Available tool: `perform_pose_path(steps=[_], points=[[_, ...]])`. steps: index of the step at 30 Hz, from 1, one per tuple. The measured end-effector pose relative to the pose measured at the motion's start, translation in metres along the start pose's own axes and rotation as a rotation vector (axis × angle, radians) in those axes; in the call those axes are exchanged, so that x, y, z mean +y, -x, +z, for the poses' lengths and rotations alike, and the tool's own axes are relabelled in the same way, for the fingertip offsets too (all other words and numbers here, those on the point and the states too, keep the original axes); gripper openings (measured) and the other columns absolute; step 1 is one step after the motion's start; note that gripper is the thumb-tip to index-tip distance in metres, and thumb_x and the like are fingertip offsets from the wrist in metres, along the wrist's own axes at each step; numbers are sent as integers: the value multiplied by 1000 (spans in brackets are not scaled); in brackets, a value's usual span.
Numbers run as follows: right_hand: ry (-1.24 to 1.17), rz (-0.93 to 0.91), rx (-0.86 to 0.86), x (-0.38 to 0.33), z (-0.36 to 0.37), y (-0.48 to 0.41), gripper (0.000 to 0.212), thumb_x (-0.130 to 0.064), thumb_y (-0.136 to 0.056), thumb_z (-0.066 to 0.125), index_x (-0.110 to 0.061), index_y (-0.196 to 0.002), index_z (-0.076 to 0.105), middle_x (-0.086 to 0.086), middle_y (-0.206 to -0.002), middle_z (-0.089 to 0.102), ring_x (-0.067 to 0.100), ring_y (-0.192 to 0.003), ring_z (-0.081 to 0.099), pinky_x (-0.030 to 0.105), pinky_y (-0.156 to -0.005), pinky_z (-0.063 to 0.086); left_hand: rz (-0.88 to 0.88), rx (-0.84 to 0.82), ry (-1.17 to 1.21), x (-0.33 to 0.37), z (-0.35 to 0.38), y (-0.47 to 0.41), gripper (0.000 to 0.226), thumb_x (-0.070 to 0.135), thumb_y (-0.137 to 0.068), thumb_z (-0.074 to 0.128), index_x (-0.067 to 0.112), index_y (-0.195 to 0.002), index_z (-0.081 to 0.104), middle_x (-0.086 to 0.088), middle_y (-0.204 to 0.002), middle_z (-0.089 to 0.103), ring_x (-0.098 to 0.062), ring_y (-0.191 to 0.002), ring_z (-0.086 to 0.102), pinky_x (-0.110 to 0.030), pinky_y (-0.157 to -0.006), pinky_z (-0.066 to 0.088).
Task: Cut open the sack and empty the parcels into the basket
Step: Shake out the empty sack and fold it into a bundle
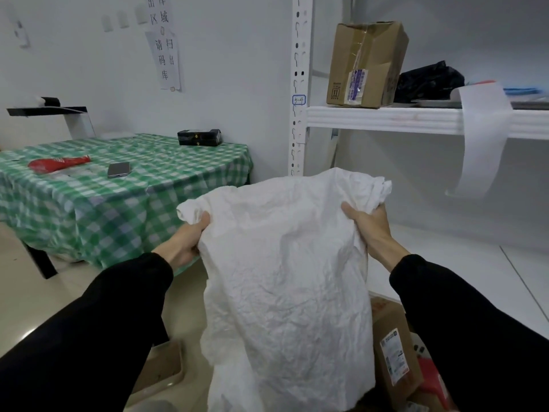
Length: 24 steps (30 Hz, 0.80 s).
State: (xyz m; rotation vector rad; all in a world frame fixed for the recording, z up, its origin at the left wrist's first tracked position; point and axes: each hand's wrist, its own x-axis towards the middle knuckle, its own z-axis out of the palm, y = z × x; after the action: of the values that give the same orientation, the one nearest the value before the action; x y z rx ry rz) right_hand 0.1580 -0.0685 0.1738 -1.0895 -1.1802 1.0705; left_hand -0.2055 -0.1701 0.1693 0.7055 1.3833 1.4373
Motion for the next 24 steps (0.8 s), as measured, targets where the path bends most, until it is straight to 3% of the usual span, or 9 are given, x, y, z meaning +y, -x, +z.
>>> perform_pose_path(steps=[2,4,6,8,11,14,16,20,24], points=[[30,48,-162,1,-1,4,101,-32,-58,94,-19,-137,34,-8,-125,60,12,-111,61,38,-96,51,26,-62,-40,0,11,2,49,48,-100,46,16,-135,55,-5,-129,65,-19,-103,67,-36,-76,57],[182,42,-260,7,-1,11,115,-31,-49,98,-24,-140,29,-8,-131,55,12,-117,56,39,-101,48,46,-197,-45,2,17,10,53,54,-96,50,19,-136,57,-4,-130,66,-17,-108,68,-35,-83,56],[346,-13,-180,9,-2,17,114,-24,-49,96,-27,-140,27,-7,-130,52,15,-116,52,39,-98,49,34,-349,-59,6,17,20,58,55,-86,63,20,-133,59,-3,-128,68,-18,-115,66,-38,-95,50],[404,-54,-19,6,-4,19,98,-13,-56,90,-20,-135,33,1,-125,54,24,-111,54,37,-90,50,50,-452,-157,8,18,28,63,36,-76,80,15,-132,59,-4,-126,69,-21,-116,66,-39,-94,53],[480,-72,172,4,-7,21,68,0,-68,74,-12,-125,38,15,-119,53,36,-108,55,36,-84,48,210,-279,-441,1,27,21,72,11,-63,92,17,-127,60,0,-120,71,-21,-111,68,-42,-92,56],[658,-227,217,5,-1,32,58,6,-77,54,-9,-129,35,21,-108,57,44,-99,56,42,-81,48,358,126,-574,-9,23,4,83,19,-57,94,10,-126,51,-5,-123,64,-24,-114,62,-40,-90,56],[831,-436,196,6,7,42,57,9,-78,49,-4,-132,37,23,-106,60,45,-92,58,41,-74,45,389,267,-669,-14,24,-1,88,21,-59,91,6,-128,39,-9,-128,52,-28,-119,53,-44,-95,50],[1037,-641,169,-3,27,51,46,3,-87,46,-3,-132,44,20,-108,54,41,-79,57,33,-65,32,521,334,-659,-18,50,7,75,13,-69,85,4,-125,35,-9,-121,47,-26,-111,48,-35,-86,41],[1171,-741,144,-10,27,46,32,-3,-89,45,-8,-121,47,18,-104,52,37,-64,56,33,-55,33,535,206,-427,-12,54,6,92,13,-61,87,17,-136,34,6,-130,53,-14,-115,55,-37,-99,49]])
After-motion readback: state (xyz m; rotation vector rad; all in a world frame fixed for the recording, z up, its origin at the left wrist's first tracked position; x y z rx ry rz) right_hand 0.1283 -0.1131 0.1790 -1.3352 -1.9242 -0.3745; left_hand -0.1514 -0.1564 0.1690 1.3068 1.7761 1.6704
